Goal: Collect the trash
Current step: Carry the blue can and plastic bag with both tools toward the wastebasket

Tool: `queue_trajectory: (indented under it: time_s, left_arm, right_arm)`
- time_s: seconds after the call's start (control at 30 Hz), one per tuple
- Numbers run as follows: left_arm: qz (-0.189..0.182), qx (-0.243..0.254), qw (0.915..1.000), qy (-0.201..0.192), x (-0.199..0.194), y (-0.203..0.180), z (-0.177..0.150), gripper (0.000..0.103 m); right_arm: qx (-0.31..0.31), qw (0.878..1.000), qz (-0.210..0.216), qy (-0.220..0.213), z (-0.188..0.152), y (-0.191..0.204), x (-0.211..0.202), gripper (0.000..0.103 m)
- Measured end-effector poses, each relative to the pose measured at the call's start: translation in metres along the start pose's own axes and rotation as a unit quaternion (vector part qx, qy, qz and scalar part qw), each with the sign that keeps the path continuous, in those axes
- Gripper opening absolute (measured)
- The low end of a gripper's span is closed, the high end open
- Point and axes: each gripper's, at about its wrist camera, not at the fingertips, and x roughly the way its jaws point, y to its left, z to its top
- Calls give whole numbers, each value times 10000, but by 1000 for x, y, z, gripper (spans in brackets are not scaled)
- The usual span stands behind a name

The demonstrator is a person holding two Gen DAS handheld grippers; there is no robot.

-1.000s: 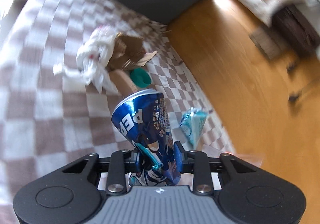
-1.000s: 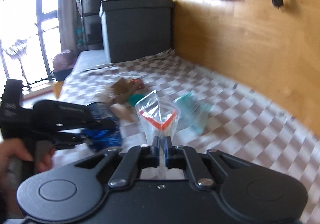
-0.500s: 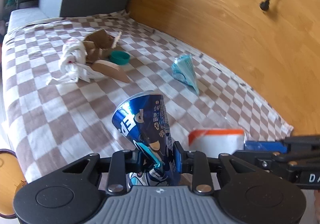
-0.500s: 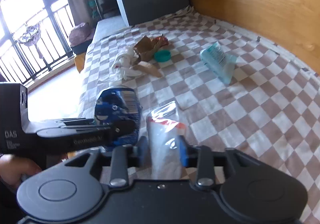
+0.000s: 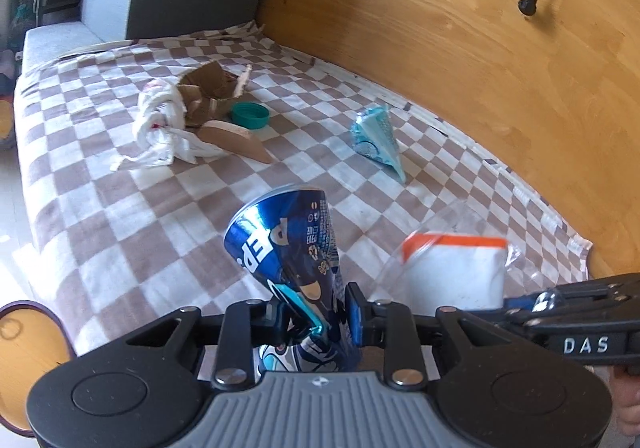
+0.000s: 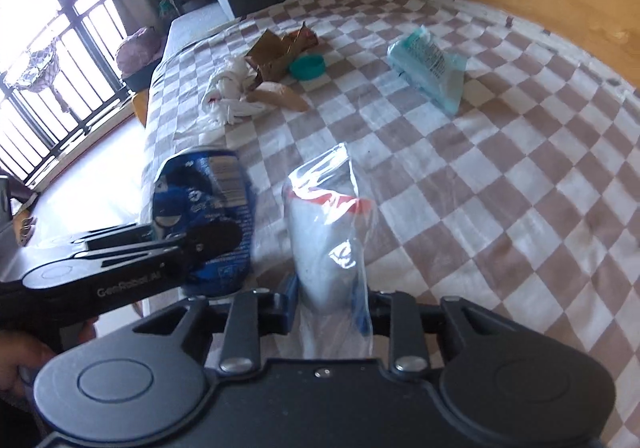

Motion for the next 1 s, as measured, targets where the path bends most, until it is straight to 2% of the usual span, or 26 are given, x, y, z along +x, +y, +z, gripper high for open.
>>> queue_trajectory:
  time_s: [0.23,0.53,1.0]
  left_arm:
    - [252,-90,9994,-199,-28,22,5,28]
    - [777,-341,9955,-425,-73,72,0,27]
    - [1657,-966,9790,-689,-138,170,-21,27]
  right_arm:
    - [-295,9978,-304,-519,11,24,-13,28]
    - [-721,9929,-281,-899,23,84,0,28]
    - [-1306,9868,235,-928,30,204,42,27]
